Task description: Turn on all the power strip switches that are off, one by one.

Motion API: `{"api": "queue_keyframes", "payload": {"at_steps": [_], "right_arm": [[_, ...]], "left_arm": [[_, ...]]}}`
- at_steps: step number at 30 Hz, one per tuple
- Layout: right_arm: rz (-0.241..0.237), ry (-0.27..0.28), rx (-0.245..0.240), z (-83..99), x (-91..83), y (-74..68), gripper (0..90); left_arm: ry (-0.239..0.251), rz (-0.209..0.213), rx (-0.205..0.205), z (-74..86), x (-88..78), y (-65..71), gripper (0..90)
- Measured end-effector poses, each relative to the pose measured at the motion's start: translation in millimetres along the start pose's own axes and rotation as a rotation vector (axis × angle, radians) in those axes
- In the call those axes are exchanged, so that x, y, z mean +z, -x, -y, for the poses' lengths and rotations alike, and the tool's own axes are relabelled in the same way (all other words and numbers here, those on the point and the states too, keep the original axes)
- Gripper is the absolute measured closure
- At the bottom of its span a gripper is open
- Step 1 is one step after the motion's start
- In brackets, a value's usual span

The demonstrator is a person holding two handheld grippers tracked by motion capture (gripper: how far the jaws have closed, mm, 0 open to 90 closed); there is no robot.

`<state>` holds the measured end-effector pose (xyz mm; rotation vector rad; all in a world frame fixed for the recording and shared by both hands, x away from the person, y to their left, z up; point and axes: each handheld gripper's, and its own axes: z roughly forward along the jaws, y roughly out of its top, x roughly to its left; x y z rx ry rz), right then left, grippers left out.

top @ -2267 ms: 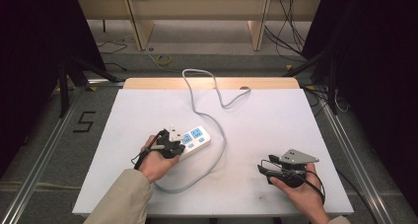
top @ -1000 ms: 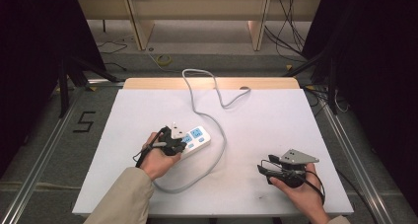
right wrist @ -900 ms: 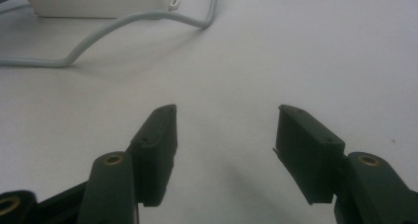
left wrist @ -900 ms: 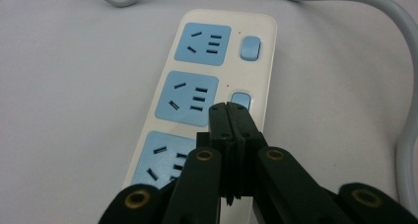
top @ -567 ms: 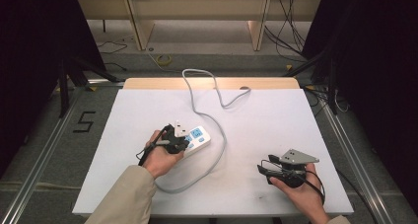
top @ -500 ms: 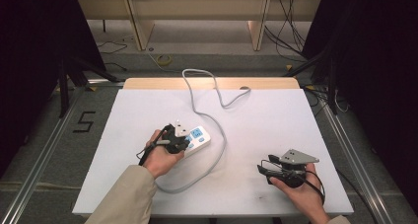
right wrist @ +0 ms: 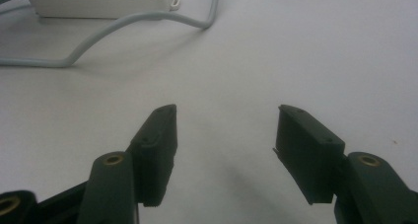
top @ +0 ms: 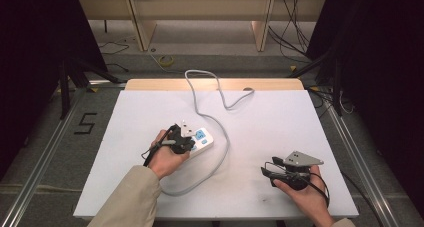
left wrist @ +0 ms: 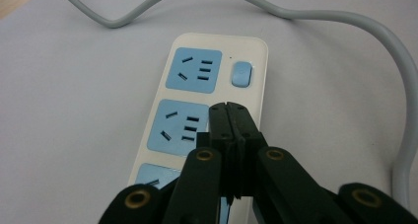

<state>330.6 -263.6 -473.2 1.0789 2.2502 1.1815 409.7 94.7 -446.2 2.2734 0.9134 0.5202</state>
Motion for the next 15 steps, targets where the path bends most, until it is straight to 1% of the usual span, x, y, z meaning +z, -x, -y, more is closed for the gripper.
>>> {"api": "queue_keyframes", "payload": {"at_steps": [2, 4, 5, 15], "right_arm": [[0.0, -0.001, 0.0, 0.0, -0.1, -0.1, 42.0], [-0.001, -0.002, -0.002, 0.1, 0.1, 0.1, 42.0], [-0.001, -0.001, 0.0, 0.1, 0.2, -0.1, 42.0], [-0.003, -0.001, 0.0, 0.0, 0.4, -0.1, 42.0]], "left_arm": [[-0.004, 0.003, 0.005, -1.1, 0.5, -0.1, 89.6], [-0.003, 0.004, 0.001, -2.0, 1.7, 0.7, 89.6], [-0.01, 0.006, 0.011, -2.5, 1.8, 0.3, 89.6], [-0.01, 0.008, 0.011, -8.8, 5.5, 1.6, 89.6]]}}
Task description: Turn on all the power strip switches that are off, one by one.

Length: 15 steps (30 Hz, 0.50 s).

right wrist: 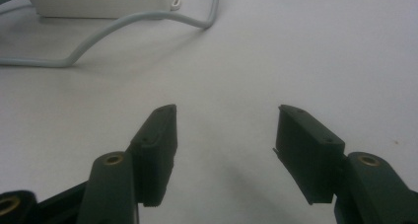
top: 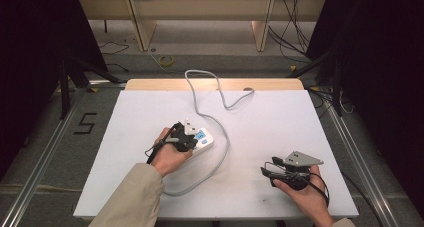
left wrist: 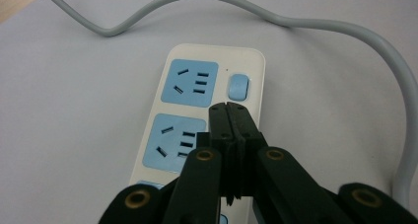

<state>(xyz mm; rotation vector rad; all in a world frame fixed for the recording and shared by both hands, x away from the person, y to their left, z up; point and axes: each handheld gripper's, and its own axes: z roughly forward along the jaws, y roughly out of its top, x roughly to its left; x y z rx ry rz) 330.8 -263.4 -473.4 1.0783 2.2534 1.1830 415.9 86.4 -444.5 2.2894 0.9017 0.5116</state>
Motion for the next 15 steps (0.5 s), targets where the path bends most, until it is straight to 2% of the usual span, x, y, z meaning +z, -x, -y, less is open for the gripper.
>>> {"api": "queue_keyframes", "payload": {"at_steps": [15], "right_arm": [[0.001, 0.0, -0.001, -0.2, -0.3, 0.0, 41.9]], "left_arm": [[-0.012, 0.008, -0.004, -4.2, 6.4, -0.1, 89.6]]}}
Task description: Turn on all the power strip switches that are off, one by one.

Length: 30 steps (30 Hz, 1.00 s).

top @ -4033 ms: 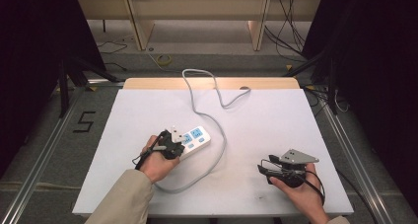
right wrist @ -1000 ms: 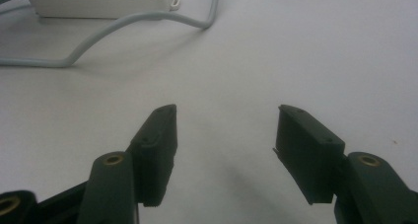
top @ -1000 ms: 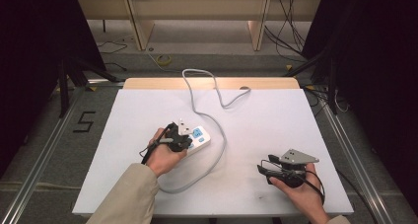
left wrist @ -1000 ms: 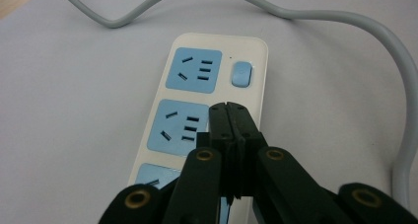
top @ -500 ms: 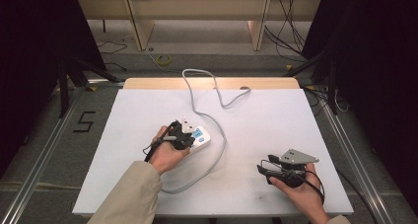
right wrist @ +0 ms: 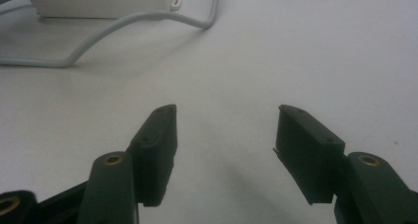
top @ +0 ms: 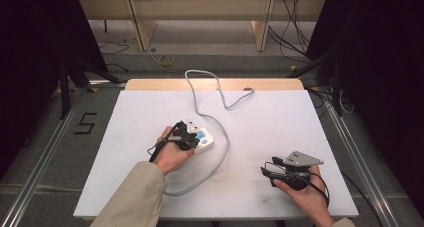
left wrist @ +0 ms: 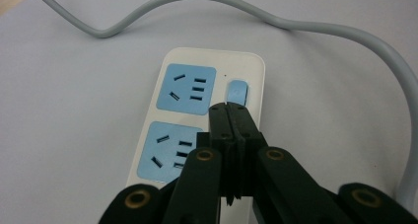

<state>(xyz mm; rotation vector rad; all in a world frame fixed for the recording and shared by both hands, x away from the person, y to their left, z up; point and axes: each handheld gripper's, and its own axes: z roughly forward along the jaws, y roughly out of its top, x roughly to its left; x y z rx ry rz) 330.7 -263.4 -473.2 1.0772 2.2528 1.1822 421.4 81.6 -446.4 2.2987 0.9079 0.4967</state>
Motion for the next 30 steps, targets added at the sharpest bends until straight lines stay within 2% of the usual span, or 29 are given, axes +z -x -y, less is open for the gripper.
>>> {"api": "queue_keyframes", "payload": {"at_steps": [30], "right_arm": [[-0.002, -0.001, -0.002, -0.1, -0.1, -0.6, 41.9]], "left_arm": [[-0.015, 0.009, 0.017, -14.5, 8.2, 2.7, 89.6]]}}
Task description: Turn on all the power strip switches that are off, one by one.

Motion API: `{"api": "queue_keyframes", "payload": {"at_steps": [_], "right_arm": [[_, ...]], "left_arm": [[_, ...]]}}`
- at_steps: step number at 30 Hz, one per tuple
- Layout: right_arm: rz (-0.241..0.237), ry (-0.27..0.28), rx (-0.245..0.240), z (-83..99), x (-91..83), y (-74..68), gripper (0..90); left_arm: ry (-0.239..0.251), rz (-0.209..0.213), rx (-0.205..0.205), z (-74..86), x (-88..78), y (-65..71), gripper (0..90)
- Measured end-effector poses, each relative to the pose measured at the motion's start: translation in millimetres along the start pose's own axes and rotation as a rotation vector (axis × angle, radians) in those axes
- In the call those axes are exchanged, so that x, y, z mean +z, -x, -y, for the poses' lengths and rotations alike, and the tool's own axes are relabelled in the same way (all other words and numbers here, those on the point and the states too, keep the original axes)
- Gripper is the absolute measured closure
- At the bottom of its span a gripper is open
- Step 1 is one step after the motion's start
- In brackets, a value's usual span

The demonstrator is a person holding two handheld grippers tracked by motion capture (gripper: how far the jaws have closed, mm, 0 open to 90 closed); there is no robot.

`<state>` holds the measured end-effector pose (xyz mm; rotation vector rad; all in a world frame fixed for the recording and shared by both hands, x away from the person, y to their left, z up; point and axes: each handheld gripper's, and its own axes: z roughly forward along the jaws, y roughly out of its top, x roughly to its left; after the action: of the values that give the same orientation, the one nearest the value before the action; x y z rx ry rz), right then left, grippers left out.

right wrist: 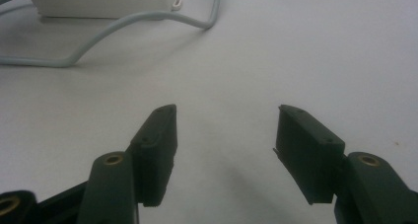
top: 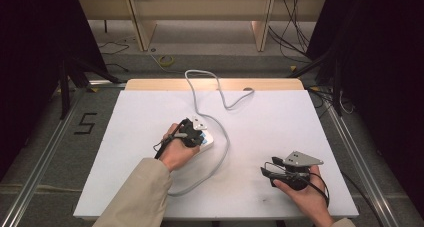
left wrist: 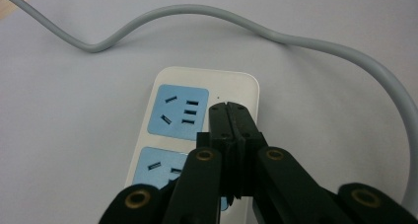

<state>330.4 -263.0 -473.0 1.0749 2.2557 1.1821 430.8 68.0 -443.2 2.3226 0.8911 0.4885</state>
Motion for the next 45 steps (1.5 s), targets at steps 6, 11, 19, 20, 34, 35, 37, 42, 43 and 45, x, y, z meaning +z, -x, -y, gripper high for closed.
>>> {"api": "queue_keyframes", "payload": {"at_steps": [6, 11, 19, 20, 34, 35, 37, 42, 43, 45], "right_arm": [[0.0, 0.001, -0.002, -0.1, 0.4, -0.3, 41.9], [-0.001, 0.0, 0.002, 0.1, 0.3, 0.3, 41.9], [-0.002, 0.001, 0.0, 0.2, 0.0, 0.8, 41.9], [-0.001, 0.003, 0.003, 0.2, 0.1, 0.7, 41.9], [-0.003, -0.001, 0.001, 0.2, 0.6, 0.6, 41.9], [-0.002, -0.001, 0.0, 0.2, 0.6, 0.7, 41.9], [-0.003, -0.001, 0.0, 0.2, 0.6, 0.7, 41.9], [-0.004, -0.001, -0.001, 0.0, 1.0, 0.4, 41.9], [-0.004, -0.002, -0.001, 0.1, 1.1, 0.5, 41.9], [-0.003, -0.002, 0.0, 0.1, 0.7, 0.6, 41.9]], "left_arm": [[-0.002, 0.0, -0.001, -3.5, 3.1, 0.7, 89.6], [-0.006, 0.002, 0.011, -7.7, 6.8, 2.0, 89.7], [-0.02, 0.011, 0.02, -10.0, 11.8, 3.9, 89.7], [-0.02, 0.011, 0.022, -10.0, 12.0, 3.9, 89.7], [-0.02, 0.005, -0.001, -10.1, 12.1, -0.4, 89.7], [-0.021, 0.007, 0.003, -10.3, 12.4, -0.7, 89.7], [-0.019, 0.007, -0.001, -10.9, 13.2, 0.1, 89.7], [-0.032, 0.007, 0.018, -13.9, 13.9, 0.2, 89.6], [-0.032, 0.008, 0.021, -14.2, 14.8, 0.3, 89.7], [-0.033, 0.01, 0.013, -14.4, 16.6, 1.6, 89.6]]}}
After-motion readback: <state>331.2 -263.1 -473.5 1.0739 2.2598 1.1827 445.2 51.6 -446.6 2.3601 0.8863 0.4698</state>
